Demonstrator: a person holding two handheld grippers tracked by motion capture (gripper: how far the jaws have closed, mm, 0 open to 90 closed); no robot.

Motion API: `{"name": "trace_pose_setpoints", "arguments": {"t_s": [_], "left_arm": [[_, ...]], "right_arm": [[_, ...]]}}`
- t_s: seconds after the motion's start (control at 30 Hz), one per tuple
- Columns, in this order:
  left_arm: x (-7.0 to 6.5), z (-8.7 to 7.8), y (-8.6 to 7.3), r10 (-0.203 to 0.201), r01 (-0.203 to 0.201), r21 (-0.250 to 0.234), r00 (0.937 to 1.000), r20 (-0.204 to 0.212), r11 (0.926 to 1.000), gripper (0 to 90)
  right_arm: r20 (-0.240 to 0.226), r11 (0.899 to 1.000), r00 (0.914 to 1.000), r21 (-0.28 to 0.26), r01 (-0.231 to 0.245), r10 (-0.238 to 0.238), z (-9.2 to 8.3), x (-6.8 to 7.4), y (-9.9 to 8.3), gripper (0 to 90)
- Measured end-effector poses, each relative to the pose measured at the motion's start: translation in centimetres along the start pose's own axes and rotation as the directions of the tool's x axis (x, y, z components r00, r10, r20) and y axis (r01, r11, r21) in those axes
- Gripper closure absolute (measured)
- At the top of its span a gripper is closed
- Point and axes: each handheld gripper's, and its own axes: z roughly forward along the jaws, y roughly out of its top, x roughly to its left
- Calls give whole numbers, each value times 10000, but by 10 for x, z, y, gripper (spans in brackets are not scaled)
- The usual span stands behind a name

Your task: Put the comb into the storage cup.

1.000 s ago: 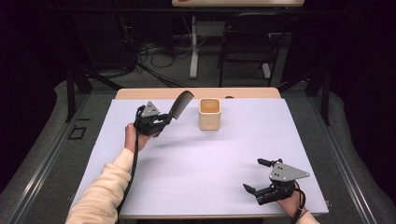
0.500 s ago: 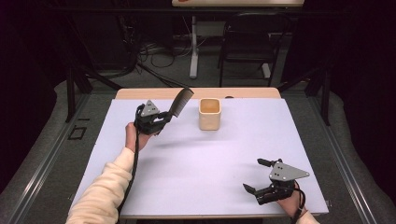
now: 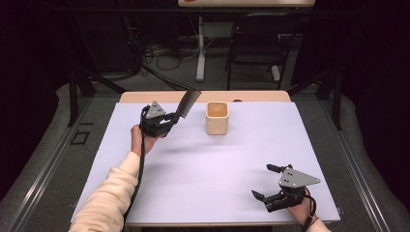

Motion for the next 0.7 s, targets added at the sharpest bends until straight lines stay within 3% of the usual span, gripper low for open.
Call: {"name": "trace_pose_setpoints", "arguments": {"t_s": [0.7], "left_arm": [[-5, 11, 16, -305, 307, -510, 9995, 48, 9982, 721]], "right_arm": [[21, 10000, 10000, -30, 14, -14, 0, 0, 0, 7]]}}
